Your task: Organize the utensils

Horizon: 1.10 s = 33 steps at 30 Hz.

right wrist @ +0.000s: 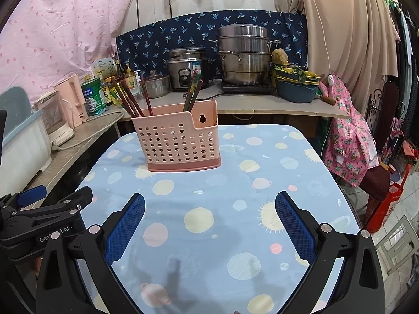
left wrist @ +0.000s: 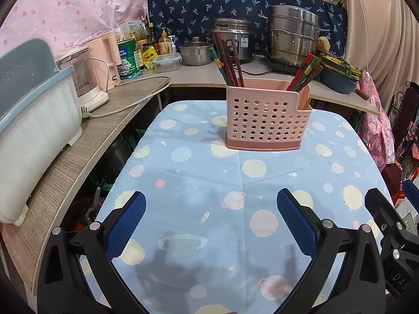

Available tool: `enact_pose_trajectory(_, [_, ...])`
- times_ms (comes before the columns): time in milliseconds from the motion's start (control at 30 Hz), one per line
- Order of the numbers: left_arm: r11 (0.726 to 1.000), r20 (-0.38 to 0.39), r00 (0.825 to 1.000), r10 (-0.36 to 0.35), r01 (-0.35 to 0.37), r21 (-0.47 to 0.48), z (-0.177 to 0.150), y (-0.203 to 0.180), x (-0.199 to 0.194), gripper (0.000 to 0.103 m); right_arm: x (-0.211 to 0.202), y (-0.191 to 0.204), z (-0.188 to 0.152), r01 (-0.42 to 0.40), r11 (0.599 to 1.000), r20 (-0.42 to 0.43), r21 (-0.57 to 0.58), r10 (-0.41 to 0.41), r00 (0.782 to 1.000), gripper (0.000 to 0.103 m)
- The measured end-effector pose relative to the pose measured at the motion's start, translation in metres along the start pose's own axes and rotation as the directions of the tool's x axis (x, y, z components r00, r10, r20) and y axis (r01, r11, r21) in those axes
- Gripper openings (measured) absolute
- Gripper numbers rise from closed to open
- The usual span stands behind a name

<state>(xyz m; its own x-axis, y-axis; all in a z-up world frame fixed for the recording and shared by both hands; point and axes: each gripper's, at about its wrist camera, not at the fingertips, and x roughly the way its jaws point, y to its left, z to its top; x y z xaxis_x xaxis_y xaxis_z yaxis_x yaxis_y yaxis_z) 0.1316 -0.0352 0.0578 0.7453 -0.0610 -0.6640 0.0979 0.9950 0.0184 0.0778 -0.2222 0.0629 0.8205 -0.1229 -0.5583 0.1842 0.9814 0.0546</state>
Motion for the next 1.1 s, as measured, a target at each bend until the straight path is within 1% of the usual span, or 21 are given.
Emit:
enact_pose_trajectory(667, [1.000,-0.006,1.000,0.015,-0.015,0.005,-0.002,0.001,0.009,0.096,0.014,0.002,-0.006,0.005,1.000,-0.039,0.005,-0.005,0.999,0.096])
enact_pose_trajectory(1100, [1.000,-0.006,1.000,0.018,-0.018,0.013,0.000,0.000,0.012,0.096,0.016,0.002,-0.007,0.006,1.000,-0.043,0.006,-0.005,0.999,0.096])
